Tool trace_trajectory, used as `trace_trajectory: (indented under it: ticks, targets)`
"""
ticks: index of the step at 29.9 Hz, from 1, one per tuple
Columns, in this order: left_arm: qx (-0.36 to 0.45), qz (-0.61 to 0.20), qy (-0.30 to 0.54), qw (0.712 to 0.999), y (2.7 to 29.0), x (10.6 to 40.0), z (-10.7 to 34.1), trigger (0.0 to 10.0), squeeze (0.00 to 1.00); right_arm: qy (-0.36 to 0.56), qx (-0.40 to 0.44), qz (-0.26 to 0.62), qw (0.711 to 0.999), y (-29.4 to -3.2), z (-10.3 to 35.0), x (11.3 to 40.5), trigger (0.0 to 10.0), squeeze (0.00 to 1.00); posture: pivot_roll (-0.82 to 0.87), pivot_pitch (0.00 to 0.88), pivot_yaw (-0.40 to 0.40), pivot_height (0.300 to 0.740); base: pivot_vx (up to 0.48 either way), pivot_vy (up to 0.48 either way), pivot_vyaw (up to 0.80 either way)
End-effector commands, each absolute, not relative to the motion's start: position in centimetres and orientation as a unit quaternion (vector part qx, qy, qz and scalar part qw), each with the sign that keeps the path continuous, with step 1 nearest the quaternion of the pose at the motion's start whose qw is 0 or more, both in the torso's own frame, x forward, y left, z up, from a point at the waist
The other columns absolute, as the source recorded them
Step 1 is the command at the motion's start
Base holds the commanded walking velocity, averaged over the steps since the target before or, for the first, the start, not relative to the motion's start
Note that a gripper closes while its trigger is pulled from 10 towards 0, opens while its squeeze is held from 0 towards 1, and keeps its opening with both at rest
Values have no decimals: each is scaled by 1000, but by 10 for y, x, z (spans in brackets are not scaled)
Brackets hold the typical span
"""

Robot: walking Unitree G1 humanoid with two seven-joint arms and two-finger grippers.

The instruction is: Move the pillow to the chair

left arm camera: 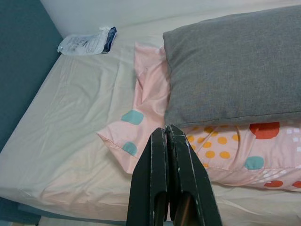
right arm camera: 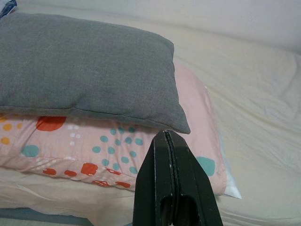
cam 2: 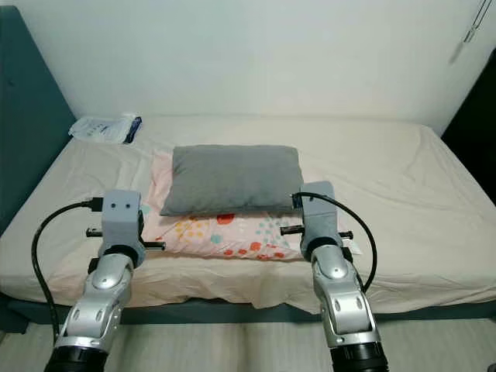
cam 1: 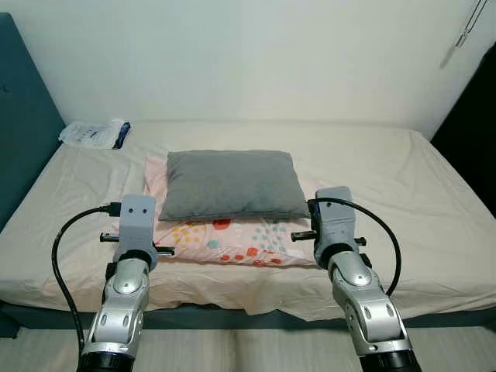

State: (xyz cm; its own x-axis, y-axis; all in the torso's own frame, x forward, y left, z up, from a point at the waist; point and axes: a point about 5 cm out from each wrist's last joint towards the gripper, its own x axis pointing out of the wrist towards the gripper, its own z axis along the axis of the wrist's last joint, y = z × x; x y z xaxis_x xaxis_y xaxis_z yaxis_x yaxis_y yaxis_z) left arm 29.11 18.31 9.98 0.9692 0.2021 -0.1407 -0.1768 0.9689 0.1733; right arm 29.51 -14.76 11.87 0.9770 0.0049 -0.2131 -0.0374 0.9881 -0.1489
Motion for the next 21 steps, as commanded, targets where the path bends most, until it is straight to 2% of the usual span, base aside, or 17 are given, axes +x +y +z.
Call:
trace_trajectory:
  ticks: [1,21]
  targets:
    - [84,96,88,988,185,289,98,10000,0,115,-77,9,990,-147,115,294,10000,0,-4,73,-6,740,0,0,0]
    - [83,100,86,988,186,291,99,10000,0,115,-81,14,990,-145,115,295,10000,0,0,78,-9,740,0,0,0]
